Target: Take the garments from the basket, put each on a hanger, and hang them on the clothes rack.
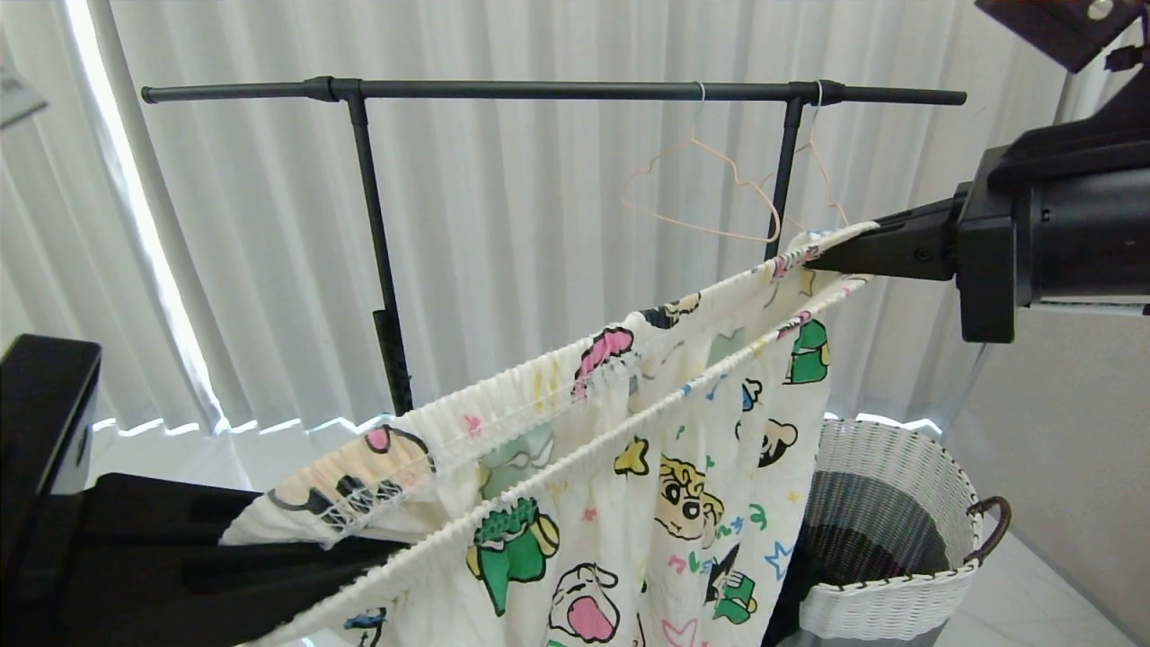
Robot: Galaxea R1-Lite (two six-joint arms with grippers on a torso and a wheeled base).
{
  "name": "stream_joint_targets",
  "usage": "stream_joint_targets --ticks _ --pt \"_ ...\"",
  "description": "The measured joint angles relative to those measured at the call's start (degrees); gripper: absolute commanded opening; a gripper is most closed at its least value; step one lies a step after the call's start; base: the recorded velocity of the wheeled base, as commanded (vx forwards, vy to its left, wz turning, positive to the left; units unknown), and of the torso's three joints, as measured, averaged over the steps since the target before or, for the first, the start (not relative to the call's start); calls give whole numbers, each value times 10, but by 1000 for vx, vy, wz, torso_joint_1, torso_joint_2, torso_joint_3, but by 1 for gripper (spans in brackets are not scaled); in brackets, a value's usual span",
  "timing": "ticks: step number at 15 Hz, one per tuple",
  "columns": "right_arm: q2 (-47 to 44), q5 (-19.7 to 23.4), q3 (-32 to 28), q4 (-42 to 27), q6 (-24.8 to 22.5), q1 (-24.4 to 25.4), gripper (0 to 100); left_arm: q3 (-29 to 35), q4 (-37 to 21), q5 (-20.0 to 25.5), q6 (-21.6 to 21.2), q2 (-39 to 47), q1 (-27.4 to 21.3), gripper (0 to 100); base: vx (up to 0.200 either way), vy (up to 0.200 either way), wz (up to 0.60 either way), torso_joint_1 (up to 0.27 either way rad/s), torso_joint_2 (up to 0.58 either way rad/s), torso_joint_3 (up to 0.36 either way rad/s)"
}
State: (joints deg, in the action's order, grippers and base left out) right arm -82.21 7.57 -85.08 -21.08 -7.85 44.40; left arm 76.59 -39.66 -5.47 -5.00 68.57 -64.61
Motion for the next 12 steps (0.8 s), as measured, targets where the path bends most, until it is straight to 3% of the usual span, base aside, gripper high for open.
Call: stream_joint_targets --ticks 3,8,12 --pt "15 -6 0 -50 0 -2 0 -1 0 -20 -1 4 11 0 0 0 0 0 0 0" --pt "99 -30 0 -173 0 -10 0 30 33 -50 -2 51 91 0 0 0 0 0 0 0" --pt "143 -33 1 -186 -1 -11 0 83 71 -52 -3 111 120 0 0 0 0 0 0 0"
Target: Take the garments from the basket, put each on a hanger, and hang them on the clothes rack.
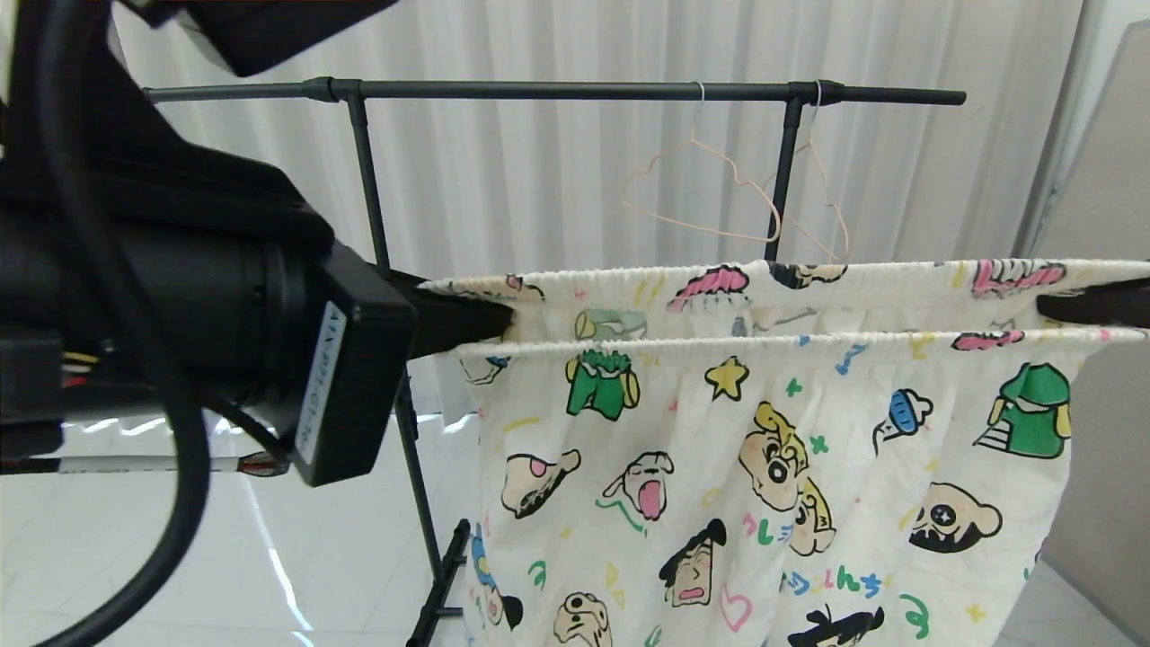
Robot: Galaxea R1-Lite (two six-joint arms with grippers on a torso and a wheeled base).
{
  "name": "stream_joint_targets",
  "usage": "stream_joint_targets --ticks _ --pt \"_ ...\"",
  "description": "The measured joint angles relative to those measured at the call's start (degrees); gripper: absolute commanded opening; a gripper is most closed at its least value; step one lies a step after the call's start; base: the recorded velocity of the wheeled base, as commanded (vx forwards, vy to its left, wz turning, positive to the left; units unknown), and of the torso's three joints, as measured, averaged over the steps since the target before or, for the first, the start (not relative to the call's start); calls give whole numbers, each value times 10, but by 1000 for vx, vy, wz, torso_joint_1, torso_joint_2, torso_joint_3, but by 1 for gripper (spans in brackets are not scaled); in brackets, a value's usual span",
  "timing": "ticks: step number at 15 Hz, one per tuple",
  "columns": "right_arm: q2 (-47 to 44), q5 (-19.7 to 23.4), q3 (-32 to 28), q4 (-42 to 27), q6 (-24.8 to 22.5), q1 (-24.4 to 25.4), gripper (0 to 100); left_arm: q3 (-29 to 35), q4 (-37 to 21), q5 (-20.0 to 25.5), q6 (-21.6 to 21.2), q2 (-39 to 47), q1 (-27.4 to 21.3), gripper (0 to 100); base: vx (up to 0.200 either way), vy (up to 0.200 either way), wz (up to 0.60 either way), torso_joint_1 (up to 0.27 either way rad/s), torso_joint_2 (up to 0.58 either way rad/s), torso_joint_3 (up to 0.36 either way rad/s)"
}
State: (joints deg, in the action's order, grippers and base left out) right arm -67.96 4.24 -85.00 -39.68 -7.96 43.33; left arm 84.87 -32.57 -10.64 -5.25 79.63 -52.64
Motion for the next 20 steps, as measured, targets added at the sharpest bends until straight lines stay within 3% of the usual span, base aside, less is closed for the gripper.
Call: stream_joint_targets --ticks 5,8,13,14,20 --pt "13 -21 2 0 1 -4 0 10 1 -16 -9 26 4 0 0 0 0 0 0 0" --pt "14 -22 3 1 1 -4 0 10 1 -31 -36 29 4 0 0 0 0 0 0 0" --pt "14 -23 4 2 1 -5 0 10 1 -33 -36 33 4 0 0 0 0 0 0 0" --pt "14 -24 4 1 1 -5 100 10 1 -33 -36 33 4 0 0 0 0 0 0 0" --pt "21 -22 6 0 2 -4 100 10 0 -35 -35 33 5 0 0 0 0 0 0 0"
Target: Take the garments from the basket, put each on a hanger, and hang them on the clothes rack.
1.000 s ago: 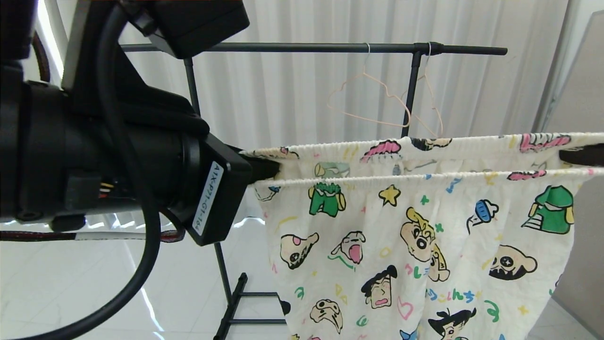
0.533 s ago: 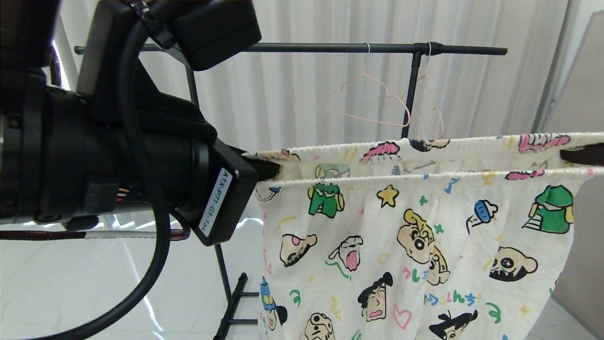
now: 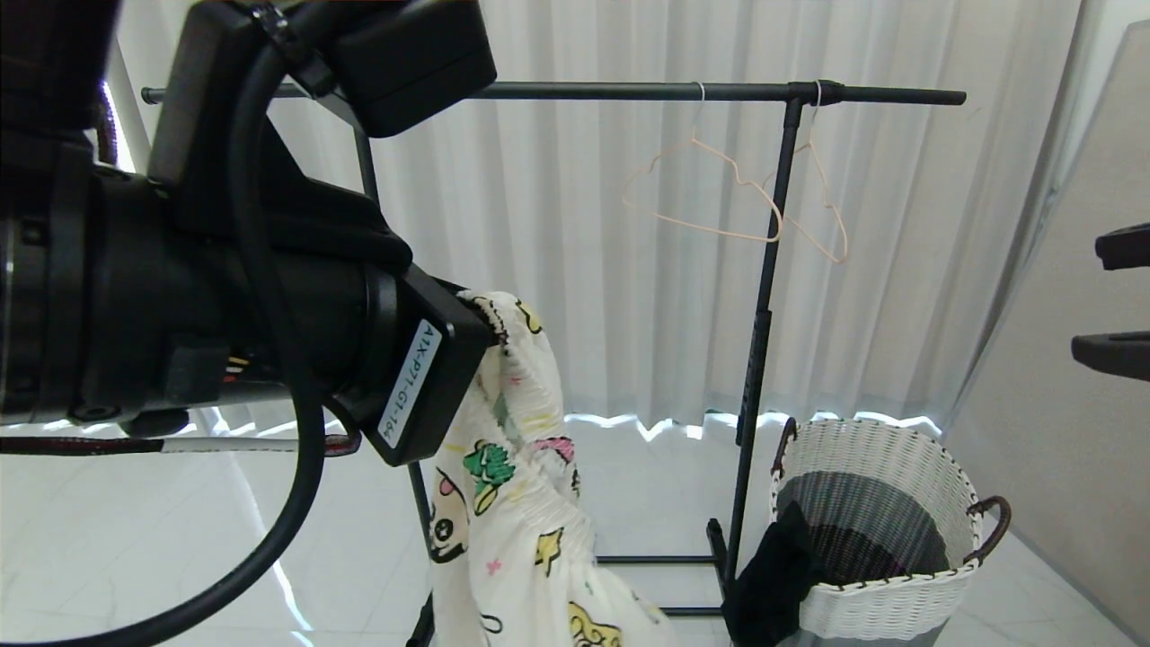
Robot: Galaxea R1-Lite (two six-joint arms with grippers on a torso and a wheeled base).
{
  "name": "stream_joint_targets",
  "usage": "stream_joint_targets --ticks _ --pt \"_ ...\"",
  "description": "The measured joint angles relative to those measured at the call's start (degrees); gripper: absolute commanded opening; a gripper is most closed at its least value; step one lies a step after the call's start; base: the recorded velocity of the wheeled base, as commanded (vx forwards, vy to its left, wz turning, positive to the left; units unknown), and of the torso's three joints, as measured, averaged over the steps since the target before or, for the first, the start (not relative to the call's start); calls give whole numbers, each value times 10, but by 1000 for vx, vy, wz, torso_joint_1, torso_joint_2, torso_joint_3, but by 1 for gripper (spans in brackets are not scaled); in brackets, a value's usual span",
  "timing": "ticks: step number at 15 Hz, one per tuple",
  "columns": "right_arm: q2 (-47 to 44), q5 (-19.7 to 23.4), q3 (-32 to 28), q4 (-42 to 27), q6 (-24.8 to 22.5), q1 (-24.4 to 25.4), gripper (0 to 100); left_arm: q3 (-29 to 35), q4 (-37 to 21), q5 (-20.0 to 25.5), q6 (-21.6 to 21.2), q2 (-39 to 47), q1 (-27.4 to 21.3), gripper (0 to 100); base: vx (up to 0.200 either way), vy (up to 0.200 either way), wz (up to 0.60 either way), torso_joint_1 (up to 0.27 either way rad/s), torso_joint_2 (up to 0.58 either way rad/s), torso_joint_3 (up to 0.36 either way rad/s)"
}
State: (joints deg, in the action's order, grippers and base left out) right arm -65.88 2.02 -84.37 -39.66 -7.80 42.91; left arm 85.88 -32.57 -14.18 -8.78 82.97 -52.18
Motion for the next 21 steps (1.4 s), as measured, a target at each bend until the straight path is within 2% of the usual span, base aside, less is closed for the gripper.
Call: stream_joint_targets --ticks 3,4,6,7,9,11,14,17,21 --pt "4 -5 1 0 2 -14 100 -1 0 -8 0 -1 5 0 0 0 0 0 0 0" --pt "4 -18 1 -7 2 -36 100 -2 0 -24 -2 -1 13 0 0 0 0 0 0 0" --pt "4 -72 1 -41 2 -108 100 -7 0 -80 -17 -3 40 0 0 0 0 0 0 0" --pt "4 -91 4 -54 2 -149 100 -12 0 -92 -29 -6 56 0 0 0 0 0 0 0" --pt "5 -112 17 -56 -2 -218 100 -29 0 -96 -56 -16 88 0 0 0 0 0 0 0" --pt "14 -119 40 -51 -10 -260 100 -50 0 -99 -74 -30 119 0 0 0 0 0 0 0" --pt "36 -117 84 -19 -20 -282 100 -75 0 -125 -74 -47 143 0 0 0 0 0 0 0" --pt "54 -96 147 81 -4 -286 100 -96 1 -142 -70 -69 151 0 0 0 0 13 -55 -76" --pt "64 -78 178 107 23 -286 100 -117 1 -142 -72 -92 157 0 0 0 0 137 -421 -265"
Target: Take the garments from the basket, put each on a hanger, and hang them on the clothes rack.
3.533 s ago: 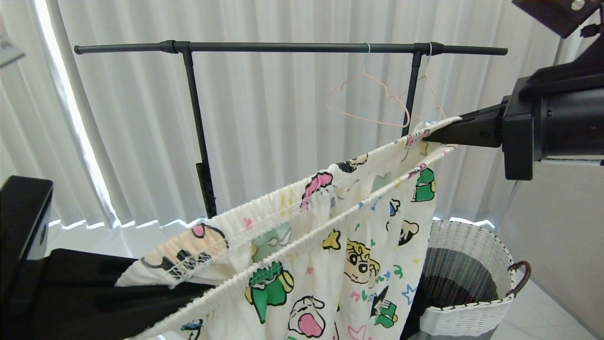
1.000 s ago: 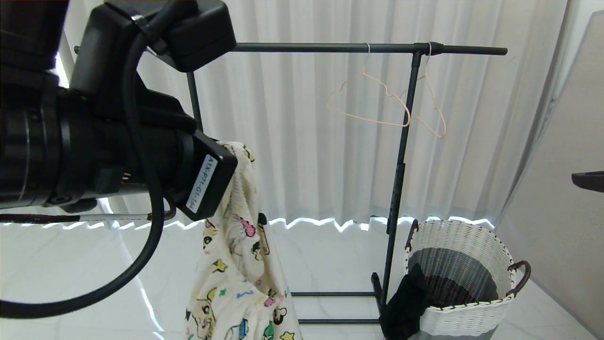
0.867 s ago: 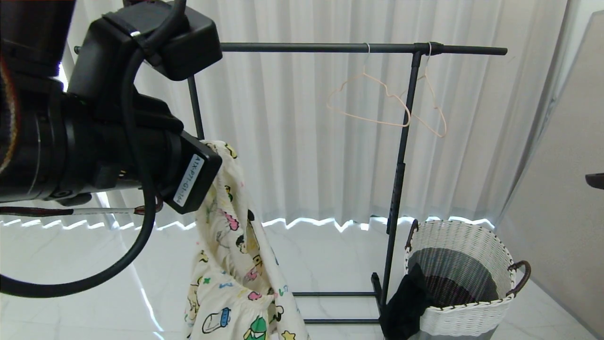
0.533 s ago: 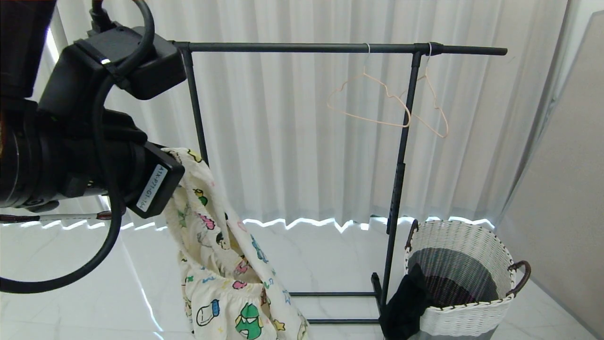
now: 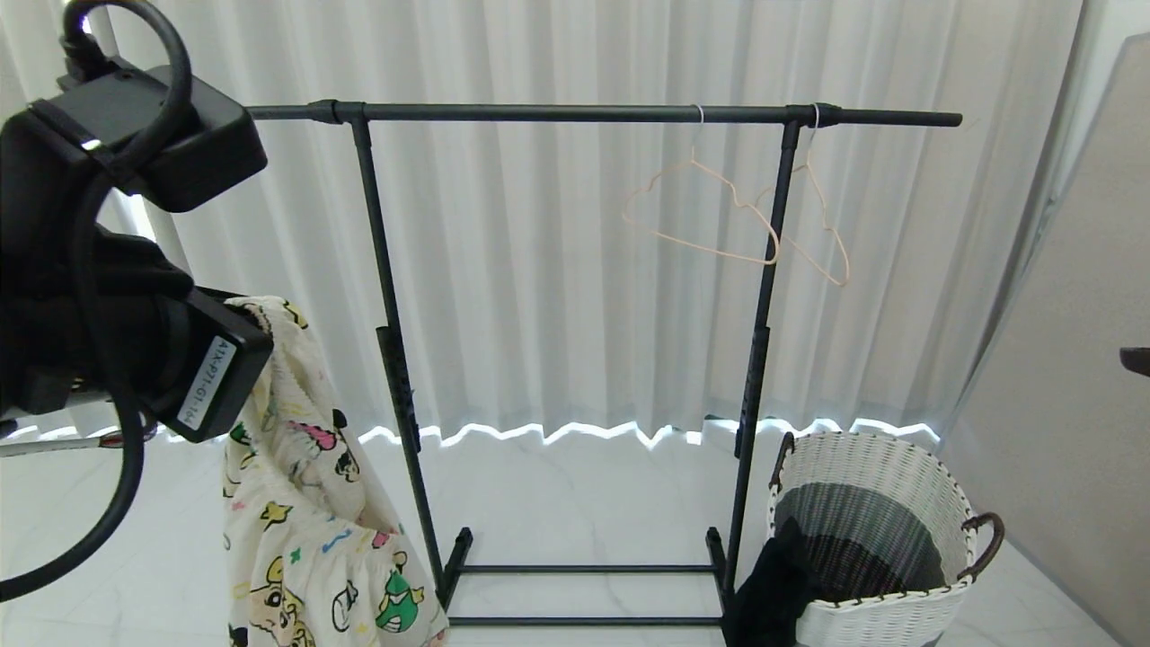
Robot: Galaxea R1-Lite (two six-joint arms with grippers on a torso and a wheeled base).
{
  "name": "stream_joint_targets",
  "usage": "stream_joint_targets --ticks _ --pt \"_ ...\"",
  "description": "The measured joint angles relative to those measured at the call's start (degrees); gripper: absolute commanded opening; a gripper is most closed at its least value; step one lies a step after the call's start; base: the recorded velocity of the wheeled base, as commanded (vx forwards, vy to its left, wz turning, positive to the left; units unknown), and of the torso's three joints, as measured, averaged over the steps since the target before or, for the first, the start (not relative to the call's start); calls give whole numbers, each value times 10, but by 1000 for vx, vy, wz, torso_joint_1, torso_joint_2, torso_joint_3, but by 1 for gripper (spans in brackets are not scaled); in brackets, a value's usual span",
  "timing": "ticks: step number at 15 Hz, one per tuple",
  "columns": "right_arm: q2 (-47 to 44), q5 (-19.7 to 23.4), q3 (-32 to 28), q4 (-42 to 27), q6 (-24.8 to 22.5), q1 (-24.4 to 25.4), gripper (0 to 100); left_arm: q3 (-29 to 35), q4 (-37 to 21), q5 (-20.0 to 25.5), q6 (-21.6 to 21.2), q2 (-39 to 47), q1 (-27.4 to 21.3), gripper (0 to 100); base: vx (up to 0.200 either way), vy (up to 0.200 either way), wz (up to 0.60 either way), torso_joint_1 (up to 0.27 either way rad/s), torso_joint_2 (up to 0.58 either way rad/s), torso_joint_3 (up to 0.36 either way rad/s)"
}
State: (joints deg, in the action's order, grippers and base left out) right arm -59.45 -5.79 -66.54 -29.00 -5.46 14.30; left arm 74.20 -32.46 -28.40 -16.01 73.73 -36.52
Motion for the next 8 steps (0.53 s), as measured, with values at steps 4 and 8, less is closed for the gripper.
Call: stream_joint_targets --ticks 4,8 --pt "2 -1 3 5 2 0 100 -5 0 0 0 -12 0 0 0 0 0 171 -464 -288" --pt "3 -2 4 18 2 -1 100 -6 0 0 0 -19 0 0 0 0 0 196 -481 -283"
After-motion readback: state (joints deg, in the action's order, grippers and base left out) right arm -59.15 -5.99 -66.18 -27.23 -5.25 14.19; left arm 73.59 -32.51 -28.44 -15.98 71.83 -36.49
